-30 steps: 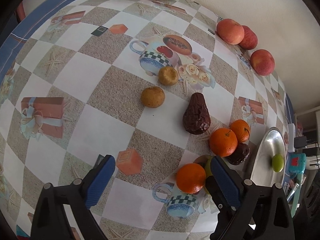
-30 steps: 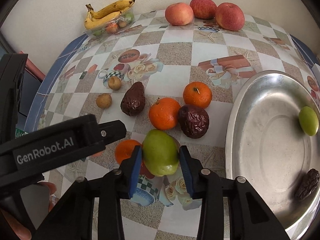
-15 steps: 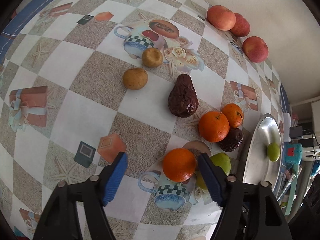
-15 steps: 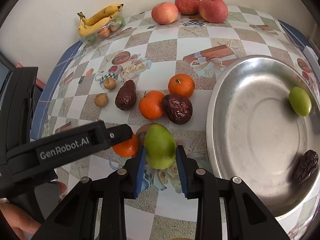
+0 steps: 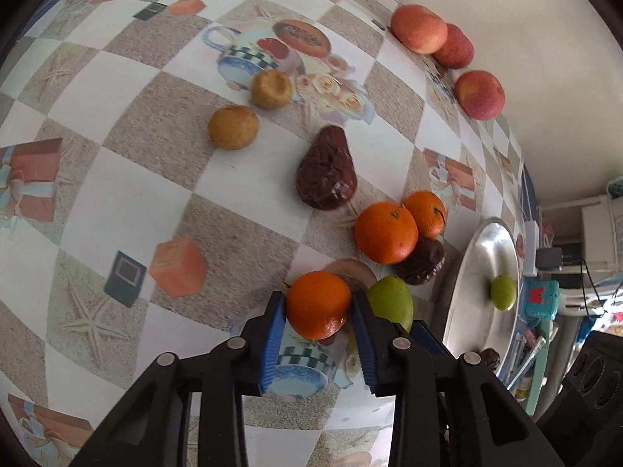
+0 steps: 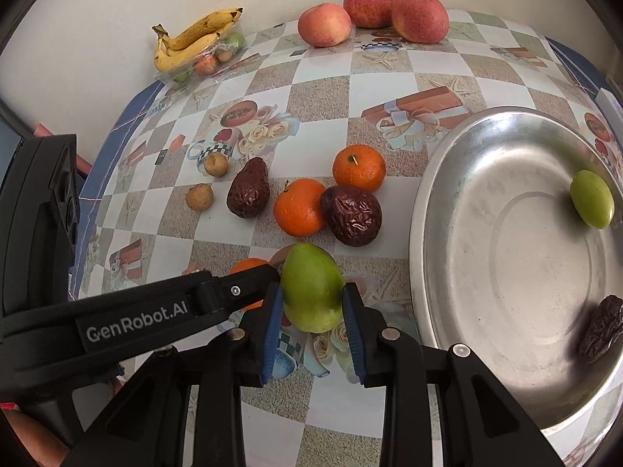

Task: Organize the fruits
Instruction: 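Lift the green pear with the right tool while the left tool carries the mandarin toward the bowl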

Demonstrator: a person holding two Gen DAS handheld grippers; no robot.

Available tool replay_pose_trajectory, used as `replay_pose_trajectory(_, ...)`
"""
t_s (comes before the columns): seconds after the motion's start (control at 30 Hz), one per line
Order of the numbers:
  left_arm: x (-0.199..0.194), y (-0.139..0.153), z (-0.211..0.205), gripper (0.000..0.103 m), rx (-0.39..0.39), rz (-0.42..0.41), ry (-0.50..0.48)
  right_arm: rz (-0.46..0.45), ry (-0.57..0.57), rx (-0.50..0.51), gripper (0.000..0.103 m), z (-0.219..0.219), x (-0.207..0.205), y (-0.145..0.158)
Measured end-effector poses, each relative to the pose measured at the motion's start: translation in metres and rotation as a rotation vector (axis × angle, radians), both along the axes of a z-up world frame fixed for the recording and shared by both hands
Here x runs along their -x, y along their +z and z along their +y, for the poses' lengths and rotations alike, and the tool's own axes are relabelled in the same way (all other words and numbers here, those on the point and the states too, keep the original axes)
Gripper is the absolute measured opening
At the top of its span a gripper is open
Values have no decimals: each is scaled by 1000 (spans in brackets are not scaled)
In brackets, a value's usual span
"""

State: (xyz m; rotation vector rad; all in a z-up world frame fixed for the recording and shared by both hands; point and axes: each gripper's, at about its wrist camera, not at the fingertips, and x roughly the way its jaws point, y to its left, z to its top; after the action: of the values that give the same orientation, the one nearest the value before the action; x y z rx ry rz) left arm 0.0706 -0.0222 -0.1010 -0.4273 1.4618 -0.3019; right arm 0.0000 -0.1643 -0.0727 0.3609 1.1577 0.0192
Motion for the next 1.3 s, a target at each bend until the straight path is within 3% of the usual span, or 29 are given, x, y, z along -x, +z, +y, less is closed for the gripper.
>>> replay_pose_trajectory(0.13, -4, 7, 16, 36, -46, -45, 69, -7, -8, -8, 33, -2, -4, -1)
replay_pose_trajectory(0.27, -7, 8, 24, 36, -35, -47, 102, 3, -16, -46, 41, -4, -9, -8)
replay_pose_trajectory(0.9, -7, 6, 26, 36, -47, -39, 117, 25, 0, -64, 41, 6, -17, -15)
replay_pose_trajectory(1.3, -6, 32, 25, 36, -45, -134, 125, -48, -10, -90, 41, 1, -4, 11)
